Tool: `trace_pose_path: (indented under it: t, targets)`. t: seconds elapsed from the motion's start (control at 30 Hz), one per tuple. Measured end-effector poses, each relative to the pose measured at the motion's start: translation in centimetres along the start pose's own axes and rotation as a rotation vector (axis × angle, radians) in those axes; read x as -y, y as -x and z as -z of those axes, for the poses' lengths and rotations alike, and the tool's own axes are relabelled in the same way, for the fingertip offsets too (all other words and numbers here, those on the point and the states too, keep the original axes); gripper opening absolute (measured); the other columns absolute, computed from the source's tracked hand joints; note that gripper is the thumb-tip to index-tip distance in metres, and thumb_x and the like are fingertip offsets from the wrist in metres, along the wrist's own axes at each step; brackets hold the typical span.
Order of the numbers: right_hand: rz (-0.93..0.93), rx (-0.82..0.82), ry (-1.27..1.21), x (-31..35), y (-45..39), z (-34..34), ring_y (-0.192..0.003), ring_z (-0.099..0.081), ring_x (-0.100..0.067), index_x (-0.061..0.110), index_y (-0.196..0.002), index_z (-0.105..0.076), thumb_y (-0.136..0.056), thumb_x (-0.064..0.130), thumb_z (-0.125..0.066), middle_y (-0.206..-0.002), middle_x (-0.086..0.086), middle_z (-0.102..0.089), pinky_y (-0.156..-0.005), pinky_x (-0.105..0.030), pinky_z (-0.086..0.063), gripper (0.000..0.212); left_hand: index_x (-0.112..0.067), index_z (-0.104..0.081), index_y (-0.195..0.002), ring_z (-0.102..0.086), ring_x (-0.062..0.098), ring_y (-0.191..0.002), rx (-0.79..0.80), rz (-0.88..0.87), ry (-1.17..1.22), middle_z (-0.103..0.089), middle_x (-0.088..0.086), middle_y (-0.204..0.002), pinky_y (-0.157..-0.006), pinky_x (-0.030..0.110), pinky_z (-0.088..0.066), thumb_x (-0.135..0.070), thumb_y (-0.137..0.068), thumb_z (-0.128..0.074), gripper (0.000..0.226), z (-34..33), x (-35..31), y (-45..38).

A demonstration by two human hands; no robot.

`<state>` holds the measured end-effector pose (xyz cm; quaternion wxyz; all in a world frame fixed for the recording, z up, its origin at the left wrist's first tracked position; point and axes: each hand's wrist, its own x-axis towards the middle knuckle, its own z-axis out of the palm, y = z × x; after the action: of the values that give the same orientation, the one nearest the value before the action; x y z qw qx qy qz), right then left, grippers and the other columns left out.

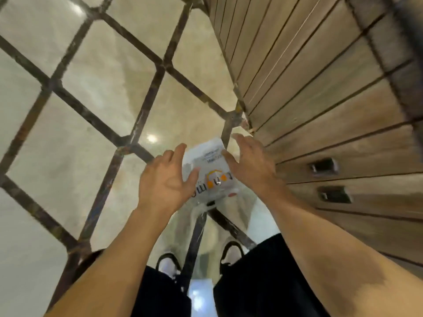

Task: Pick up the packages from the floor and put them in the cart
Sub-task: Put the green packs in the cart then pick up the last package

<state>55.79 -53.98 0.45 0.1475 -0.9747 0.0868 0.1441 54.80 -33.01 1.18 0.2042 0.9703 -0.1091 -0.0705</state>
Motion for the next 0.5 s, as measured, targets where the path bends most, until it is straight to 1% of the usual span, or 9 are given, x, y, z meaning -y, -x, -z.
trace_pose_path:
  t: [0.07,0.13,0.2,0.27,0.3,0.33,0.4,0.47,0.5]
  targets:
    - [-0.023,0.125,0.084,-1.8,-2.8,-5.0,-0.135,-0.047,-0.034,0.021,-0.159,-0.031,-0.104,0.055,-0.044,-0.146,-0.011,-0.050,-0.102,-0.045,-0.044,0.066,-0.006,-0.062,-0.129,-0.067,0.040,-0.077,-0.002,0.026,-0.018,-0.070,0.016,-0.092,-0.062,0.041,-0.051,-0.037,-0.089,-0.074,0.052,-5.1,1.8,-0.6]
    - [-0.046,0.203,0.125,-3.6,-5.0,-9.0,-0.133,-0.048,-0.036,0.020,-0.161,-0.023,-0.103,0.060,-0.042,-0.146,-0.013,-0.049,-0.100,-0.046,-0.045,0.073,-0.005,-0.064,-0.124,-0.067,0.041,-0.075,0.013,0.064,-0.040,-0.069,0.017,-0.088,-0.060,0.041,-0.049,-0.038,-0.087,-0.075,0.052,-9.8,3.4,-0.9]
    - [-0.066,0.239,0.129,-5.0,-6.8,-12.1,-0.134,-0.047,-0.038,0.020,-0.164,-0.015,-0.101,0.065,-0.040,-0.150,-0.015,-0.045,-0.100,-0.048,-0.044,0.081,-0.007,-0.063,-0.123,-0.066,0.041,-0.083,0.041,0.150,-0.087,-0.069,0.017,-0.093,-0.064,0.041,-0.048,-0.049,-0.089,-0.068,0.054,-13.9,4.8,-1.2]
    - [-0.090,0.239,0.139,-5.9,-8.7,-14.4,-0.134,-0.047,-0.040,0.021,-0.165,-0.004,-0.099,0.070,-0.040,-0.153,-0.018,-0.042,-0.100,-0.049,-0.045,0.090,-0.013,-0.058,-0.128,-0.064,0.040,-0.097,0.074,0.267,-0.161,-0.067,0.016,-0.107,-0.071,0.043,-0.048,-0.063,-0.092,-0.053,0.062,-16.8,6.0,-1.8]
    - [-0.091,0.231,0.145,-6.1,-9.8,-15.2,-0.131,-0.049,-0.041,0.021,-0.166,-0.001,-0.097,0.073,-0.040,-0.151,-0.019,-0.044,-0.097,-0.049,-0.046,0.094,-0.015,-0.052,-0.135,-0.061,0.039,-0.104,0.092,0.316,-0.200,-0.064,0.015,-0.116,-0.075,0.044,-0.048,-0.067,-0.092,-0.045,0.068,-17.9,6.7,-2.0]
    - [-0.087,0.221,0.142,-6.2,-10.7,-16.0,-0.128,-0.052,-0.041,0.021,-0.166,0.000,-0.095,0.075,-0.041,-0.147,-0.019,-0.047,-0.093,-0.048,-0.048,0.098,-0.017,-0.043,-0.145,-0.058,0.039,-0.110,0.109,0.351,-0.234,-0.060,0.015,-0.126,-0.079,0.044,-0.047,-0.071,-0.093,-0.039,0.075,-18.9,7.3,-2.1]
    - [-0.099,0.230,0.086,-6.5,-11.9,-17.3,-0.122,-0.057,-0.041,0.021,-0.166,0.002,-0.091,0.080,-0.042,-0.139,-0.020,-0.055,-0.086,-0.047,-0.049,0.105,-0.018,-0.017,-0.160,-0.056,0.039,-0.116,0.137,0.408,-0.234,-0.048,0.017,-0.144,-0.084,0.046,-0.047,-0.076,-0.093,-0.032,0.089,-20.3,8.2,-2.5]
    - [-0.138,0.278,-0.033,-6.8,-12.6,-18.2,-0.122,-0.060,-0.041,0.021,-0.166,0.004,-0.090,0.081,-0.042,-0.140,-0.021,-0.058,-0.086,-0.045,-0.048,0.107,-0.018,0.003,-0.162,-0.057,0.042,-0.117,0.150,0.498,-0.124,-0.046,0.018,-0.149,-0.086,0.048,-0.047,-0.081,-0.090,-0.032,0.102,-21.2,8.8,-2.7]
    - [-0.170,0.309,-0.101,-7.0,-12.6,-18.5,-0.126,-0.059,-0.040,0.021,-0.166,0.002,-0.090,0.081,-0.043,-0.144,-0.021,-0.057,-0.091,-0.045,-0.048,0.107,-0.020,0.008,-0.162,-0.059,0.043,-0.115,0.155,0.552,-0.042,-0.050,0.019,-0.146,-0.086,0.049,-0.048,-0.084,-0.087,-0.034,0.107,-21.4,9.0,-2.7]
